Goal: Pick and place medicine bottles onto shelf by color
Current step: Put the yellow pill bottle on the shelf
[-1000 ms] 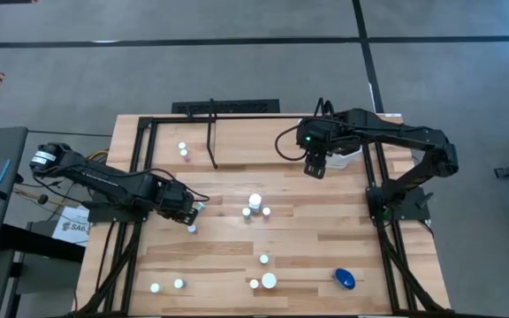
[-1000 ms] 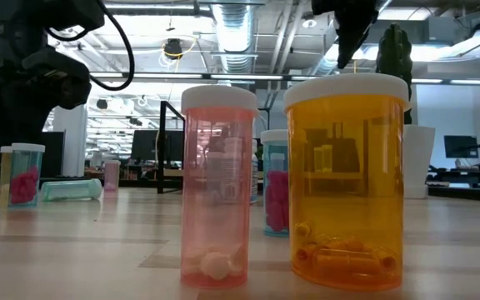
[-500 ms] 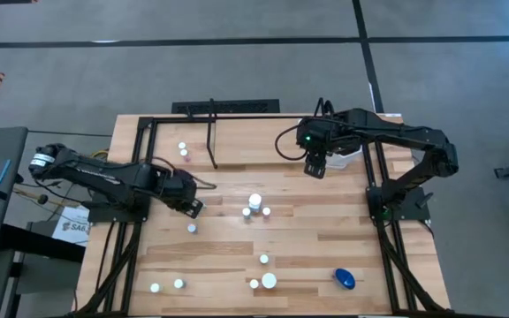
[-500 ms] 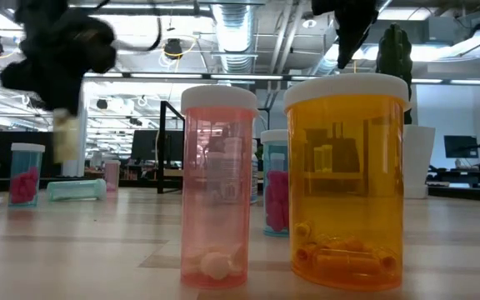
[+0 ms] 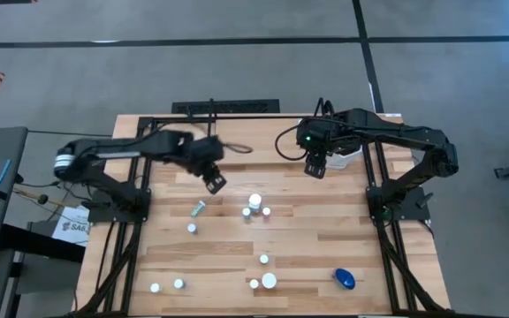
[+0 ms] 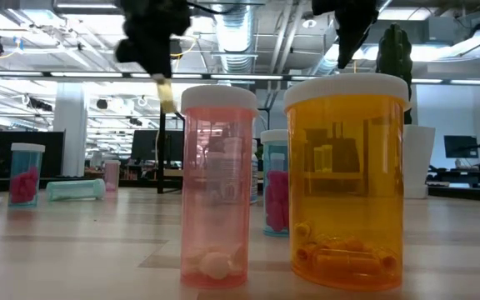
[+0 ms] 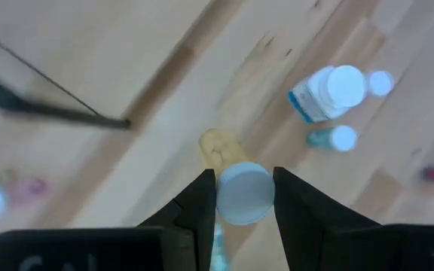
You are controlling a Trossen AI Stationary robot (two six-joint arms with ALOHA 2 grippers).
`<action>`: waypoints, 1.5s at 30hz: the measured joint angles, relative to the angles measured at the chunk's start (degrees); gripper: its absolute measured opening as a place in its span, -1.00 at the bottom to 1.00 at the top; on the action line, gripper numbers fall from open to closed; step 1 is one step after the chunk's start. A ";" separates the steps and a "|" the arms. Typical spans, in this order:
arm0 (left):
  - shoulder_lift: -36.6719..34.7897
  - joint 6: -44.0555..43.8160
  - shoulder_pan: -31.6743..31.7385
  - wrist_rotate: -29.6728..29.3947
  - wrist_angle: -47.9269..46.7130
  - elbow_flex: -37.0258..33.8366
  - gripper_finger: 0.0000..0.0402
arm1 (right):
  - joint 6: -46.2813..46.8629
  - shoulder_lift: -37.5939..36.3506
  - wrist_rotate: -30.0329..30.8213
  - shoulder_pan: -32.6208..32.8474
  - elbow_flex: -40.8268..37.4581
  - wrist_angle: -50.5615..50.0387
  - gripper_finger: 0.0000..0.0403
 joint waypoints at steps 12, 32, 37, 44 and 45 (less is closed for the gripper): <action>17.22 34.52 8.60 6.40 -4.37 17.92 -0.53 | -0.02 0.00 0.02 -0.01 0.00 -1.14 0.34; 30.32 54.36 21.66 -2.21 -1.98 19.36 -0.53 | -0.61 0.00 0.15 -2.94 0.00 -1.33 0.34; 31.02 55.61 23.62 -3.37 -0.26 19.38 -0.53 | -1.83 0.00 0.21 -5.02 0.00 -1.28 0.34; 31.25 61.68 24.16 -4.08 1.73 19.38 -0.53 | -2.12 0.00 0.22 -7.83 0.00 -1.14 0.34; 31.26 62.20 24.21 -4.06 1.93 19.38 -0.53 | -2.12 0.00 0.22 -8.16 0.00 -1.12 0.34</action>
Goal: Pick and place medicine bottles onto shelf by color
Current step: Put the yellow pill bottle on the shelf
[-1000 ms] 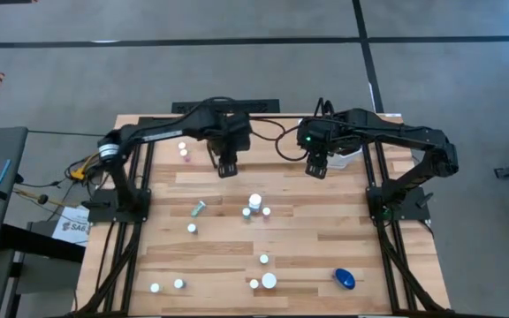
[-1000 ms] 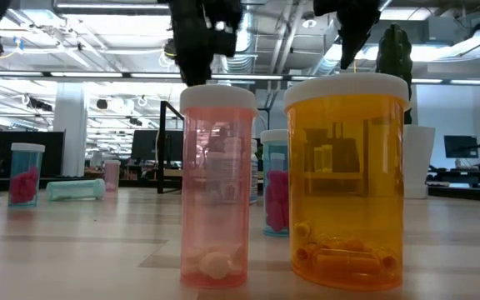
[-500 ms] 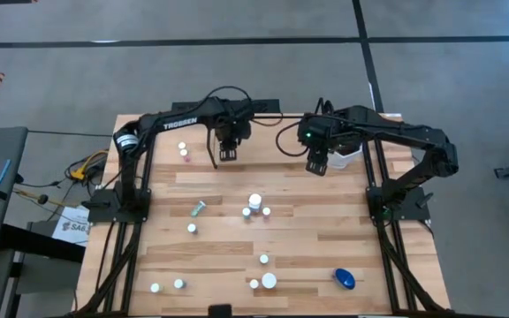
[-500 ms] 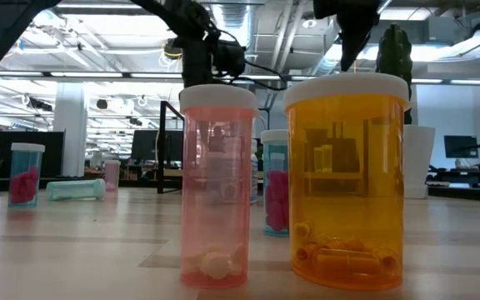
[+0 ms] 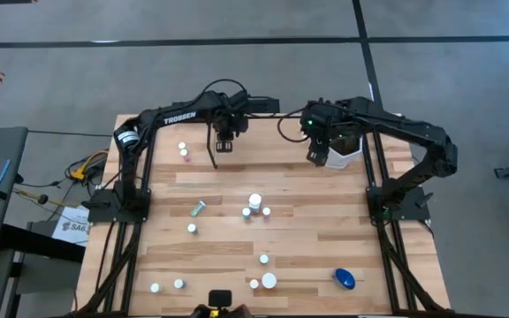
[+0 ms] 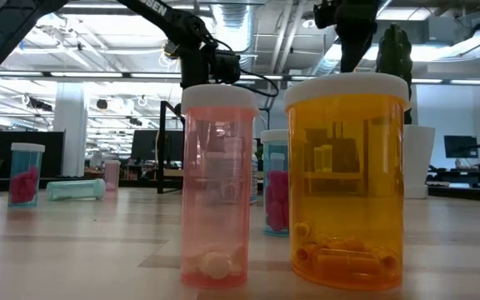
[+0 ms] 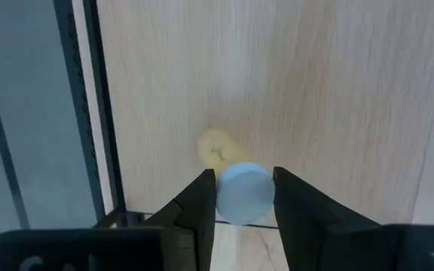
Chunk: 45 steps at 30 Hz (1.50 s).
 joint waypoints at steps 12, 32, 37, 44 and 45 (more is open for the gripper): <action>0.01 2.14 0.16 0.14 -5.40 2.02 -0.53 | -1.71 0.00 -0.09 -2.41 0.00 0.06 0.34; 0.01 3.46 1.84 8.30 -8.12 3.76 -0.53 | -4.33 0.00 -0.15 -5.42 0.00 1.73 0.34; 0.01 3.27 1.76 8.33 -8.09 3.76 -0.53 | -4.33 0.39 -0.21 -5.13 -0.02 1.87 0.34; 0.01 2.77 1.78 8.34 -8.07 3.77 -0.53 | -4.31 0.52 -0.33 -4.72 -0.02 6.19 0.34; 0.01 2.70 1.78 8.35 -8.07 3.77 -0.53 | -4.31 0.52 -0.33 -4.71 -0.02 7.16 0.34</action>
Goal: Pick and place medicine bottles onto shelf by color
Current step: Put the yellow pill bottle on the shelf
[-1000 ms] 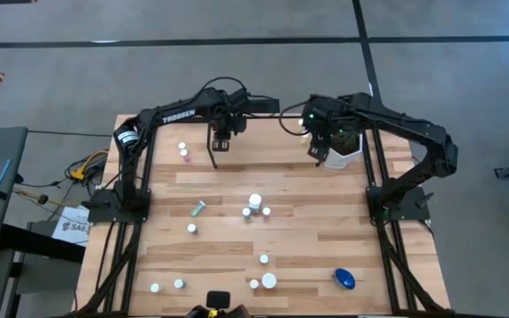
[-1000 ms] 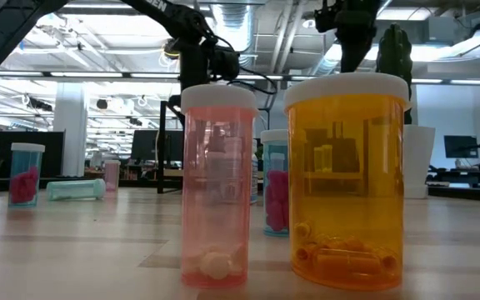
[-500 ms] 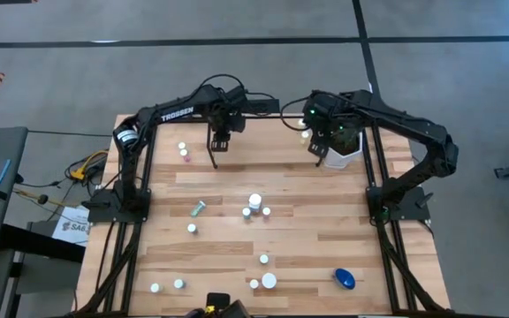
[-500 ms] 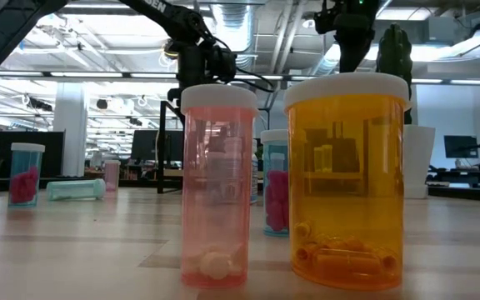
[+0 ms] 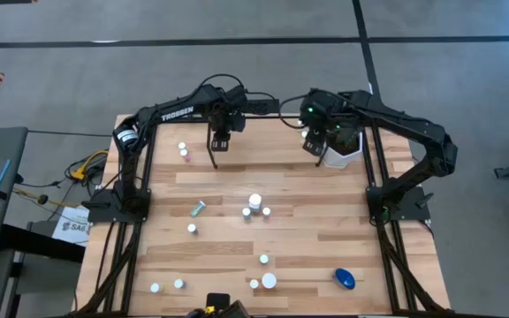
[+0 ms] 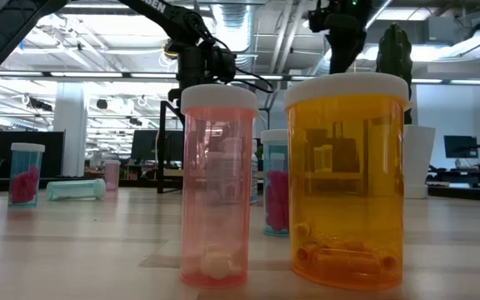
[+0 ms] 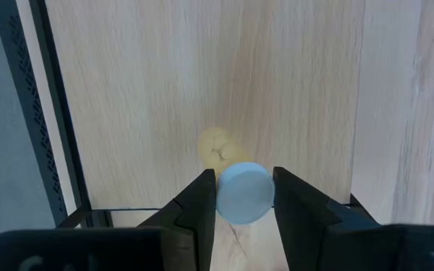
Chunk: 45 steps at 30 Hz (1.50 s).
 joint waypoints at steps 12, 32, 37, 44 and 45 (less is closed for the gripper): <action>0.00 -1.56 -0.04 3.20 5.91 0.00 -0.53 | 0.00 0.01 0.00 0.28 0.00 13.23 0.34; 8.31 0.70 2.27 0.35 -2.39 9.04 -0.29 | 0.02 0.01 -0.05 0.57 0.00 20.08 0.34; 15.58 1.08 2.57 -0.15 -12.08 19.97 -0.25 | 0.02 0.01 -0.07 0.68 0.00 20.05 0.34; 19.77 1.12 3.34 -1.63 -13.16 27.22 -0.24 | 0.02 0.01 -0.07 0.66 0.00 20.04 0.34; 19.85 1.26 3.60 -1.77 -12.97 27.43 -0.24 | 0.02 0.01 -0.08 0.63 0.00 20.04 0.34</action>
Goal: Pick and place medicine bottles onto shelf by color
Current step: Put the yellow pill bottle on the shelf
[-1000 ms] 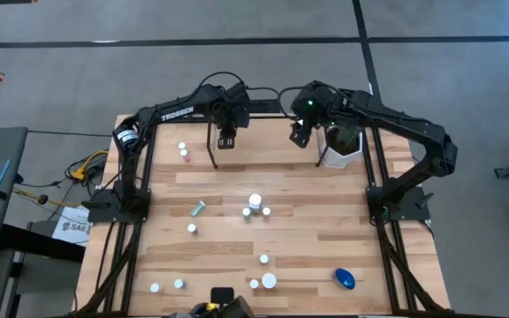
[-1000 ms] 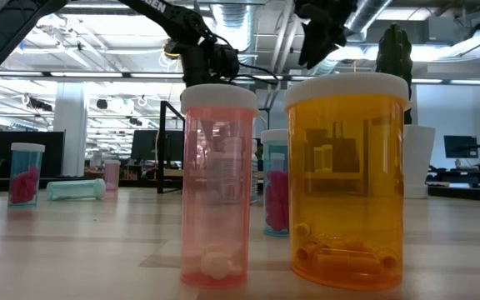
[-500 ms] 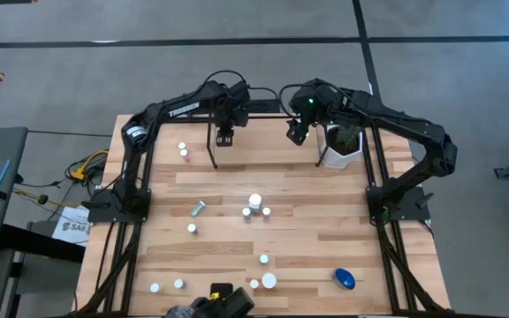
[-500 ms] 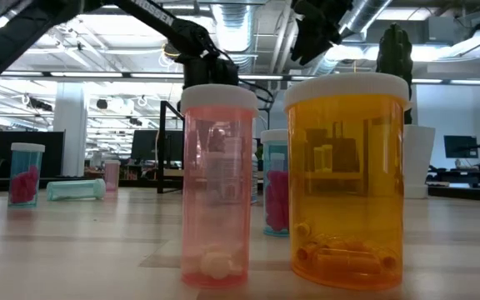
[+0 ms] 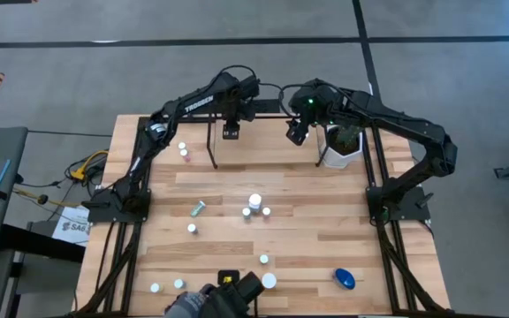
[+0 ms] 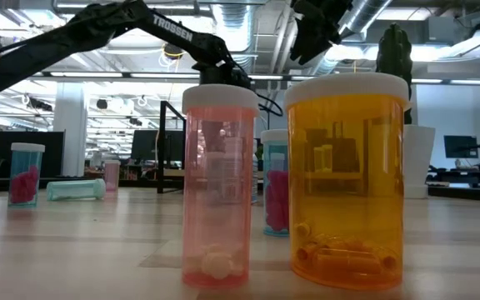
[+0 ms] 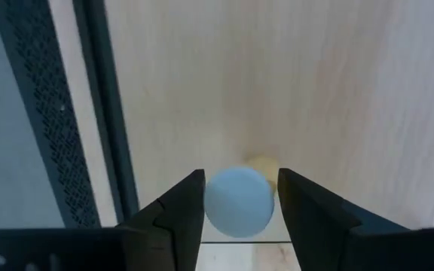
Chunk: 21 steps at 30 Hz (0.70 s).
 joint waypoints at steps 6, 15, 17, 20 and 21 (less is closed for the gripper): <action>-0.07 -1.22 2.24 0.00 -0.48 0.16 -0.23 | 0.00 0.00 -0.01 0.00 0.00 -0.02 0.34; -0.07 -2.29 3.04 0.83 -0.19 0.14 -0.23 | 0.00 0.00 -0.03 0.00 0.00 -0.04 0.34; -0.09 -2.26 2.98 0.83 0.51 0.14 -0.23 | 0.00 0.00 -0.03 0.00 0.00 -0.04 0.34; -0.09 -2.31 2.87 0.83 0.46 0.14 -0.24 | 0.00 0.00 -0.03 0.00 0.00 -0.04 0.34; -0.09 -2.31 2.83 0.83 0.32 0.14 -0.24 | 0.00 0.00 -0.04 0.00 0.00 -0.04 0.34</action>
